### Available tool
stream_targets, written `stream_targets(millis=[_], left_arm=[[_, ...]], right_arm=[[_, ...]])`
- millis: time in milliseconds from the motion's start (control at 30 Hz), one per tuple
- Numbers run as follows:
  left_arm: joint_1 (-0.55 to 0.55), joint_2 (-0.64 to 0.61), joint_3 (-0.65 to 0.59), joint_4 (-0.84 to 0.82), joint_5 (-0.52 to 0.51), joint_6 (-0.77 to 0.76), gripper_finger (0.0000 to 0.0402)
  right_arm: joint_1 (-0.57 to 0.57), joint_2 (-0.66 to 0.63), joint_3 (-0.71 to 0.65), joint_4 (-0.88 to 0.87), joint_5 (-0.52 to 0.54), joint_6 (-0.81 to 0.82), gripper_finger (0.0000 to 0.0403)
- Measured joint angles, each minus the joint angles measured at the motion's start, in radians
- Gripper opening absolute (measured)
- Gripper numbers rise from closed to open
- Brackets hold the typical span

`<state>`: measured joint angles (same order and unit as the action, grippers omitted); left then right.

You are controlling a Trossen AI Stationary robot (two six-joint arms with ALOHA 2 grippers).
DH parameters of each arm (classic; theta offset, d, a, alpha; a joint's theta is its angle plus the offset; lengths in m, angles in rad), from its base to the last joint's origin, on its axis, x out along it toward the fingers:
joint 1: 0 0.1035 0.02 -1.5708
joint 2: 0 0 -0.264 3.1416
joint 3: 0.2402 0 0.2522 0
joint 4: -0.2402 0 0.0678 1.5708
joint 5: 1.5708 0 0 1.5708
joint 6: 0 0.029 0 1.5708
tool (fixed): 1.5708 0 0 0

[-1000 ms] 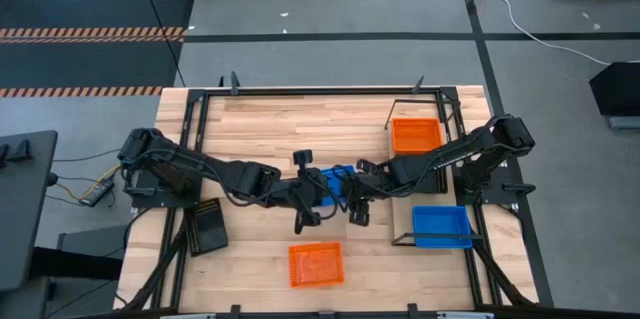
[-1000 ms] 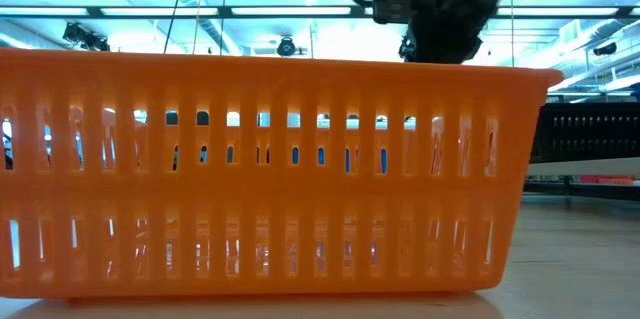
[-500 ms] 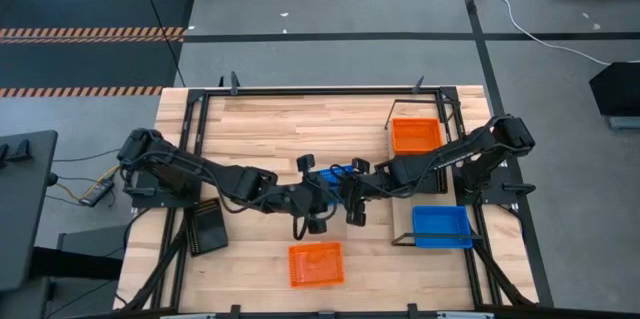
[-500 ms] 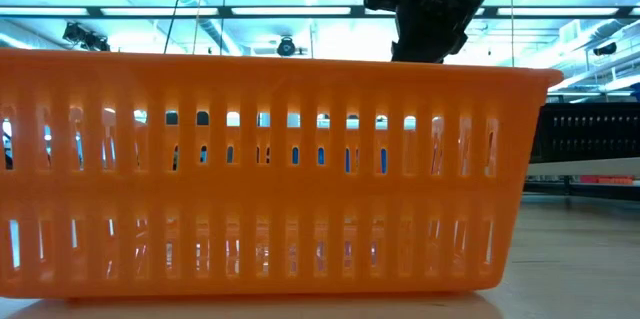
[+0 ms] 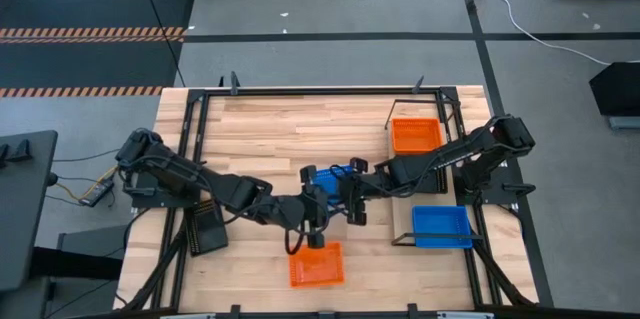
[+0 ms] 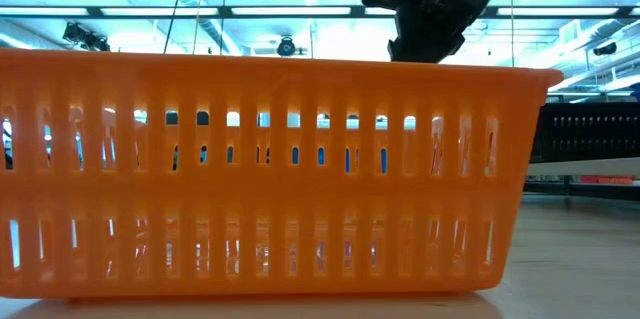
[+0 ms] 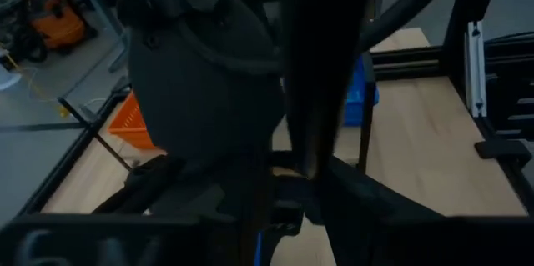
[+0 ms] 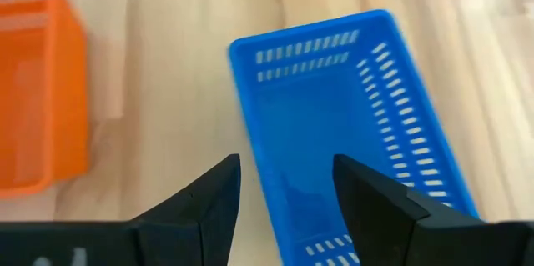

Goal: Stack baskets on shelf by color
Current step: Stack the blue bin on top of the blue bin on the shelf

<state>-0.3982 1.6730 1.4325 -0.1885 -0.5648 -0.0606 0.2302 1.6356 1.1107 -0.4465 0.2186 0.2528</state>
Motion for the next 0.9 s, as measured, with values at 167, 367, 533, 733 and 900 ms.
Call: stream_targets(millis=[167,367,533,733,900], left_arm=[[-0.027,-0.001,0.001,-0.104,-0.037,-0.034,0.0117],[-0.074,-0.001,0.001,-0.270,-0.196,-0.121,0.0117],[-0.119,-0.001,0.001,-0.399,-0.305,-0.199,0.0117],[-0.177,-0.001,0.001,-0.624,-0.489,-0.395,0.0117],[-0.205,-0.001,0.000,-0.702,-0.512,-0.505,0.0117]], right_arm=[[0.018,0.000,0.000,0.011,-0.043,-0.039,0.0199],[0.036,0.000,0.000,0.079,-0.098,-0.064,0.0199],[0.047,0.000,0.000,0.152,-0.155,-0.111,0.0199],[0.055,0.000,0.000,0.276,-0.267,-0.148,0.0199],[0.056,0.000,0.000,0.422,-0.369,-0.176,0.0199]])
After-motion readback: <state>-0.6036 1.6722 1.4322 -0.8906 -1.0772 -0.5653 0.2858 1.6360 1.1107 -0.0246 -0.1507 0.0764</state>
